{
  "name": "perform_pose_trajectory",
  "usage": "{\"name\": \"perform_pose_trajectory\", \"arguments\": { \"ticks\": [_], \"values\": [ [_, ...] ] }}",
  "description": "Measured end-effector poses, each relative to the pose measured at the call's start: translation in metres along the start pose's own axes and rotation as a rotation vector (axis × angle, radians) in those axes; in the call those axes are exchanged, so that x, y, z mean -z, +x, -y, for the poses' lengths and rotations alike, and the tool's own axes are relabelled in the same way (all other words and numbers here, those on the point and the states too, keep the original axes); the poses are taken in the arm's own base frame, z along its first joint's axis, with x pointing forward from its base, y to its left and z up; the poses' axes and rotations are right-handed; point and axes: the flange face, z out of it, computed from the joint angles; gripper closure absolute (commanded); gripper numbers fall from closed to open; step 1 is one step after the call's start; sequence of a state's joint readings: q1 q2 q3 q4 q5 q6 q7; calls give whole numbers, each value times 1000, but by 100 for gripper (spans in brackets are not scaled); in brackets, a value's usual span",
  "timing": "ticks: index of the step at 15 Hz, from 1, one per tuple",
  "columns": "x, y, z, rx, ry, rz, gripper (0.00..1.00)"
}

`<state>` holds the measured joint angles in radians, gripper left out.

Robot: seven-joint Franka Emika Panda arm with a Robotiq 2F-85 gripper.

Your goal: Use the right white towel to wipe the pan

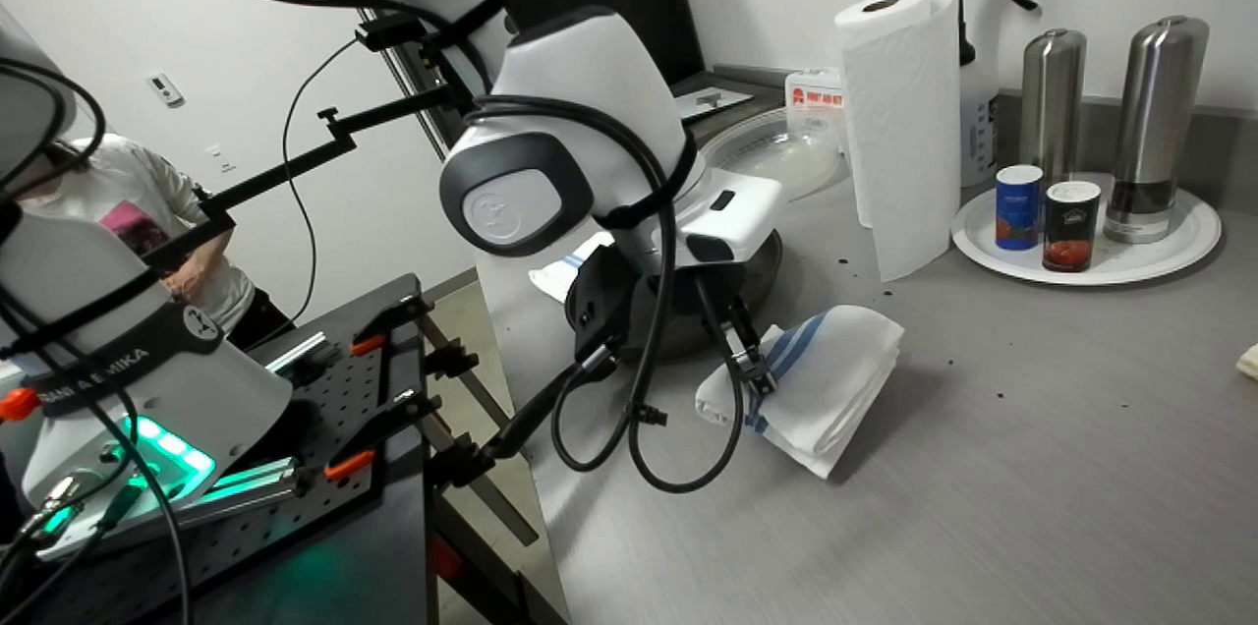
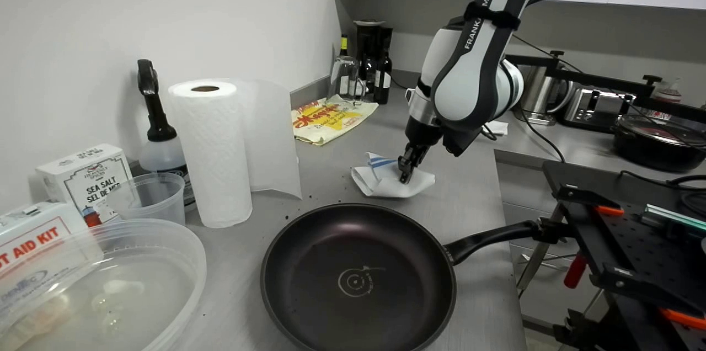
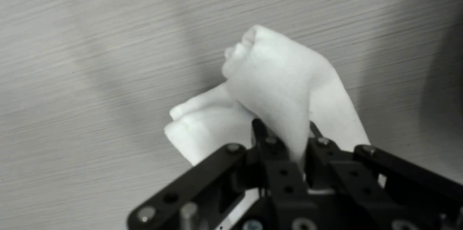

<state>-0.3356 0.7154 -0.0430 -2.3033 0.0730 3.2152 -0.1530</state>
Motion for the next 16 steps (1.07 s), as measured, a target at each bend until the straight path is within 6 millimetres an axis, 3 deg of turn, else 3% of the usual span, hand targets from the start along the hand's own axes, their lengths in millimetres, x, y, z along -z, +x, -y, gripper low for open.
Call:
{"name": "perform_pose_trajectory", "arguments": {
  "ticks": [9,16],
  "values": [
    [-2,-5,0,2,-8,10,0],
    [4,-4,8,5,6,12,0]
  ]
}}
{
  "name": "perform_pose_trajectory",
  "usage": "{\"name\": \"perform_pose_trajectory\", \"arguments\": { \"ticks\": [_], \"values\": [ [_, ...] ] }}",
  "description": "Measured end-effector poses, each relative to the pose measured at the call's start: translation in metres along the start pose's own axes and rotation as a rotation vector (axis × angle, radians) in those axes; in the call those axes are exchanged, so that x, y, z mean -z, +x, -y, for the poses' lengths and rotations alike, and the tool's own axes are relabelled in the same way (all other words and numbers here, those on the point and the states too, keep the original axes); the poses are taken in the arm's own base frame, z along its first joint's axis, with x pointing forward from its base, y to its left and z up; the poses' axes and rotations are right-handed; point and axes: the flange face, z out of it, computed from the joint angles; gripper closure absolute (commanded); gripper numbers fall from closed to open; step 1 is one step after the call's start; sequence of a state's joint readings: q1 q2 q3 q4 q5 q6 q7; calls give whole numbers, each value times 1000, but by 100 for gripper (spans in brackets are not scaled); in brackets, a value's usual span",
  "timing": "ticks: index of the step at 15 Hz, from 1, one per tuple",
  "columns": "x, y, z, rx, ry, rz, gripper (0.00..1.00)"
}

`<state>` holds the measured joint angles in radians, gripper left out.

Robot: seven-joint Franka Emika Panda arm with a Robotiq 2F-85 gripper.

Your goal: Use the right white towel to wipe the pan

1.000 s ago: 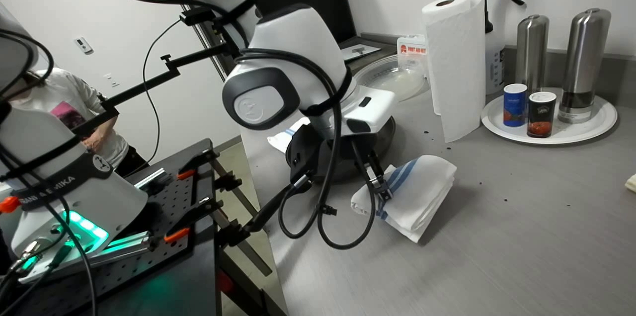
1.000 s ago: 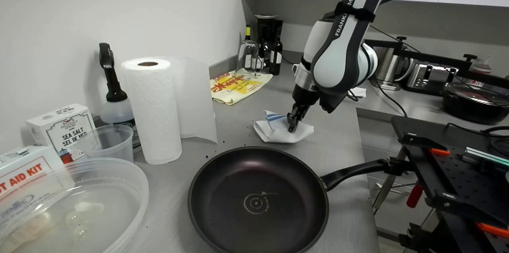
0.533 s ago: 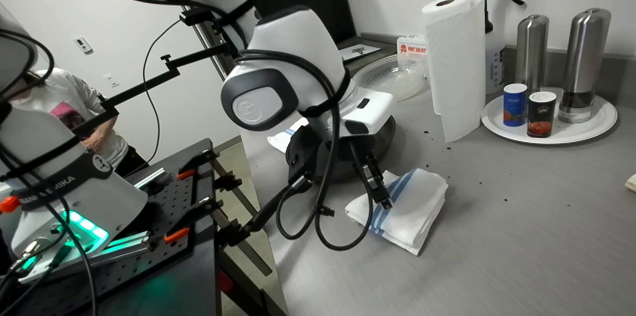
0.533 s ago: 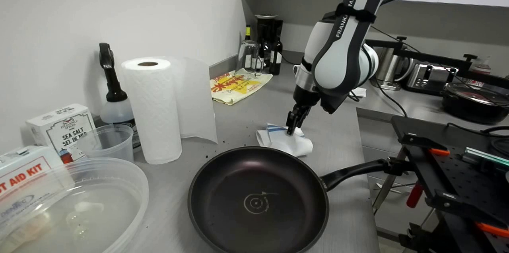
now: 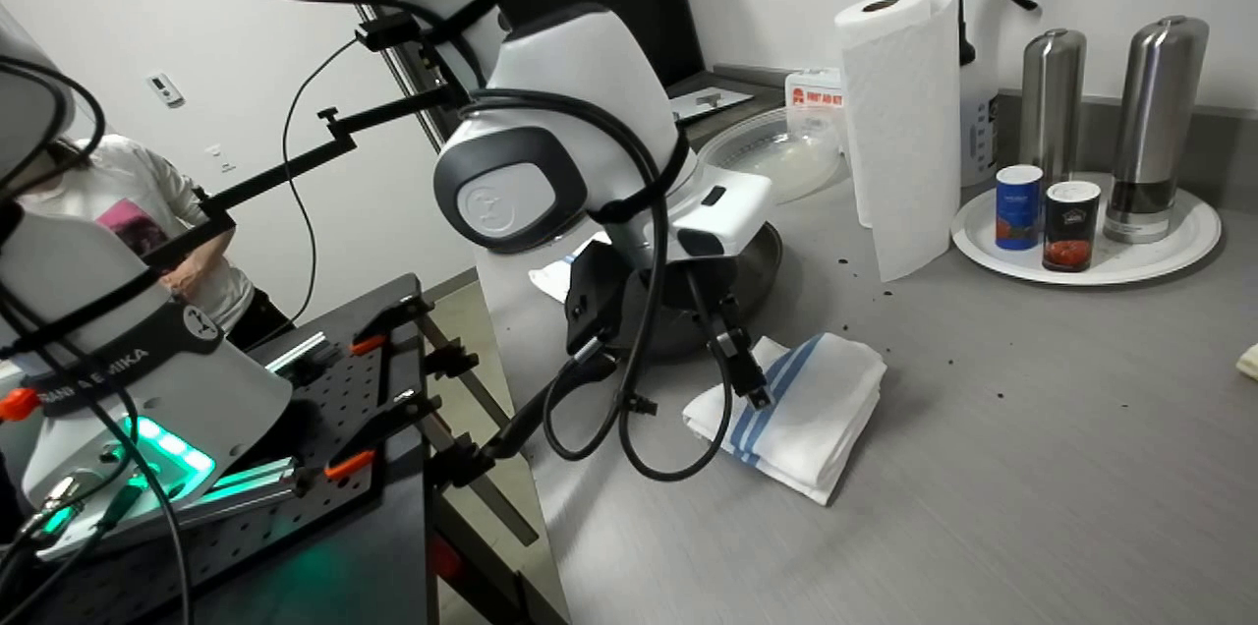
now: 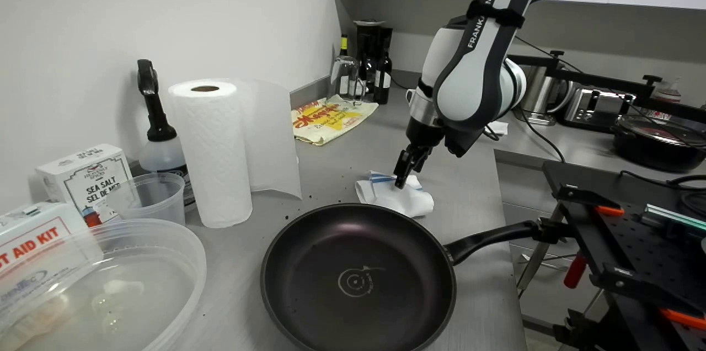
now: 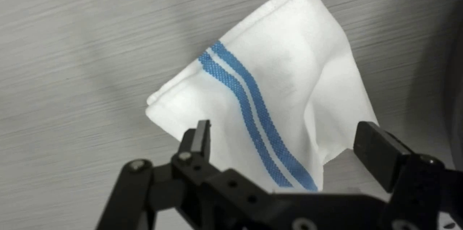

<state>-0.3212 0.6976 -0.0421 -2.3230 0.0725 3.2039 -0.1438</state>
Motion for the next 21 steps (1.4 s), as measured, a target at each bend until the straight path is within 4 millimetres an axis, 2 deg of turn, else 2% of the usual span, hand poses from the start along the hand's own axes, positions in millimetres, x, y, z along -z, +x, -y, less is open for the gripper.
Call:
{"name": "perform_pose_trajectory", "arguments": {
  "ticks": [2,5,9,13,14,18,21],
  "values": [
    [12,6,11,9,24,-3,0],
    [45,19,33,27,77,0,0],
    [111,31,59,58,139,8,0],
    [179,34,68,67,155,-30,0],
    [182,34,68,65,153,-34,0],
    [165,31,67,61,154,-6,0],
    [164,31,67,60,154,-4,0]
  ]
}}
